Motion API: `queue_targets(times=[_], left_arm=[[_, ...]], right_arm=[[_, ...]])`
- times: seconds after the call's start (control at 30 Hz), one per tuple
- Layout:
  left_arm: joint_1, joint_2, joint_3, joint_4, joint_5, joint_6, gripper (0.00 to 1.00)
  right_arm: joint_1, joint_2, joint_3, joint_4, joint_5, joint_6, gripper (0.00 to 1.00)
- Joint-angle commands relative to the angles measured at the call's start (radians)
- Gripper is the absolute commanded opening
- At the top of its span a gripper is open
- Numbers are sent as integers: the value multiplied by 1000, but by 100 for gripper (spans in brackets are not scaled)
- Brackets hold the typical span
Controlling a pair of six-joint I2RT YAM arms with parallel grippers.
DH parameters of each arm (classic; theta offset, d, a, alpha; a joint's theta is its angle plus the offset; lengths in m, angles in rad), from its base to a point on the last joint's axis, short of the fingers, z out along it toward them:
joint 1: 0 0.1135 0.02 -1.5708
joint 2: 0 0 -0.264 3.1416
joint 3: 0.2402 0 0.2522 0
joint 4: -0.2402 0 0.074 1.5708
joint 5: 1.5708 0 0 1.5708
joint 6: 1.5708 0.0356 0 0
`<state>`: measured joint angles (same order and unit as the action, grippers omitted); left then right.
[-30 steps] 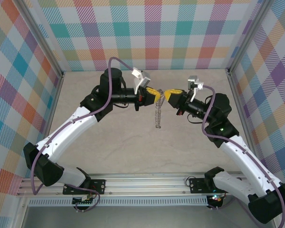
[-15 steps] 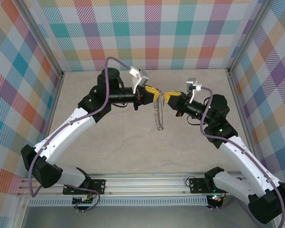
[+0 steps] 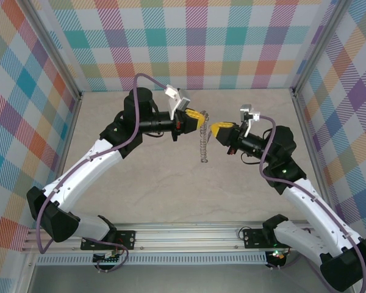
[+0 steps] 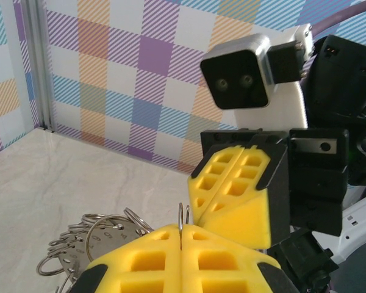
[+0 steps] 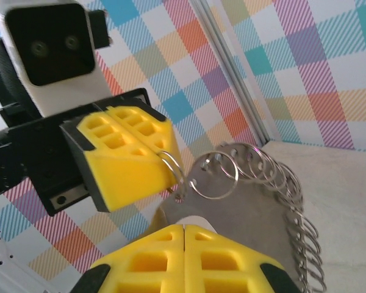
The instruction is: Put the keys on the keyring
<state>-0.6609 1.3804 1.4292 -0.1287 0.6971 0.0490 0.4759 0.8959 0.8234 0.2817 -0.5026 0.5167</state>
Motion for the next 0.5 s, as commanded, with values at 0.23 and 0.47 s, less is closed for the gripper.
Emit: queue_targets(times=[0.23, 0.47], left_arm=[[-16, -14, 12, 23, 36, -3, 0], [-15, -6, 13, 23, 47, -3, 0]], right_arm=[[6, 29, 62, 113, -54, 23, 0], [6, 46, 85, 123, -62, 20, 0]])
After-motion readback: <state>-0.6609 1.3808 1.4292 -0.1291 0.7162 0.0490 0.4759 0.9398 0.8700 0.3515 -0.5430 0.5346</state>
